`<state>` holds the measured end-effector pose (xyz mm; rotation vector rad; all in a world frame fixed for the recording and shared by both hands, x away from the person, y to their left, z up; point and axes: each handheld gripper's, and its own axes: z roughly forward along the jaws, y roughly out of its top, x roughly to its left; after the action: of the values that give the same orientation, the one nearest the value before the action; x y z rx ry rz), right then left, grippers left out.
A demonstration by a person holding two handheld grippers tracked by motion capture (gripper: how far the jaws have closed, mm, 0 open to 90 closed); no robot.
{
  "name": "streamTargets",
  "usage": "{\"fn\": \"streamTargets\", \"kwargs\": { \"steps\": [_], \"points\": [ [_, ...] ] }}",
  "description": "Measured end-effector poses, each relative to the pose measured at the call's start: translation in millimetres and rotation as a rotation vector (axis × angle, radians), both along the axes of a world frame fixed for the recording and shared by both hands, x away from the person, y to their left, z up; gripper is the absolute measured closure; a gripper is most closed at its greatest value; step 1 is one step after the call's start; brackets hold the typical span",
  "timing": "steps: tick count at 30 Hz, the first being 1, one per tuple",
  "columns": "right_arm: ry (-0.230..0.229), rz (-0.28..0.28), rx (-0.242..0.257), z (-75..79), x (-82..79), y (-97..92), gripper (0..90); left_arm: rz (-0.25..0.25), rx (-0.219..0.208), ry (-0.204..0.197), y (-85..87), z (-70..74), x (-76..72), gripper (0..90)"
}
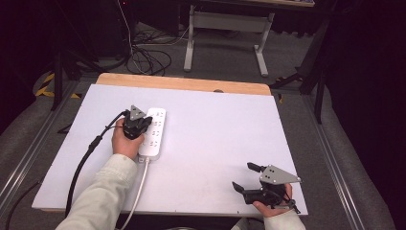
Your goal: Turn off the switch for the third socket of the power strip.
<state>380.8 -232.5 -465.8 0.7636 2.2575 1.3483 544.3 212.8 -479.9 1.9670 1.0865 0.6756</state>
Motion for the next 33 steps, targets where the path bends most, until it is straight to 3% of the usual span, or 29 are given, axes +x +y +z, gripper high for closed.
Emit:
{"fn": "streamTargets", "kwargs": {
  "steps": [6,9,13,14,16,19,22,24,33],
  "points": [
    [0.001,0.000,-0.001,-0.1,-0.3,-0.1,15.7,-0.002,-0.005,0.013,0.4,-0.6,0.4,90.0],
    [0.001,-0.001,-0.004,-0.2,-0.4,-0.3,15.7,-0.004,-0.005,-0.001,1.4,-1.4,0.3,90.0],
    [0.002,-0.002,-0.004,-0.5,0.1,-0.4,15.7,-0.008,-0.059,0.010,5.7,-2.5,1.5,90.0],
    [0.002,-0.002,-0.004,-0.5,0.3,-0.4,15.7,-0.007,-0.080,0.004,6.6,-0.5,1.3,90.0],
    [0.002,-0.004,-0.004,-0.4,0.6,-0.2,15.7,-0.009,-0.083,0.026,8.0,2.2,0.7,90.0],
    [0.004,-0.002,-0.006,-1.0,2.1,0.4,15.7,-0.026,-0.062,0.000,9.5,4.7,-2.4,90.0],
    [0.005,-0.002,-0.007,-1.3,2.4,0.4,15.7,-0.041,-0.071,-0.010,12.1,12.8,-5.7,90.0],
    [0.005,-0.003,-0.007,-1.1,2.3,0.3,15.7,-0.038,-0.095,-0.003,13.5,16.4,-7.8,90.0],
    [0.008,-0.005,-0.008,-1.3,2.4,0.6,15.7,-0.035,-0.117,0.002,18.2,30.6,-15.6,89.9]
  ]
}}
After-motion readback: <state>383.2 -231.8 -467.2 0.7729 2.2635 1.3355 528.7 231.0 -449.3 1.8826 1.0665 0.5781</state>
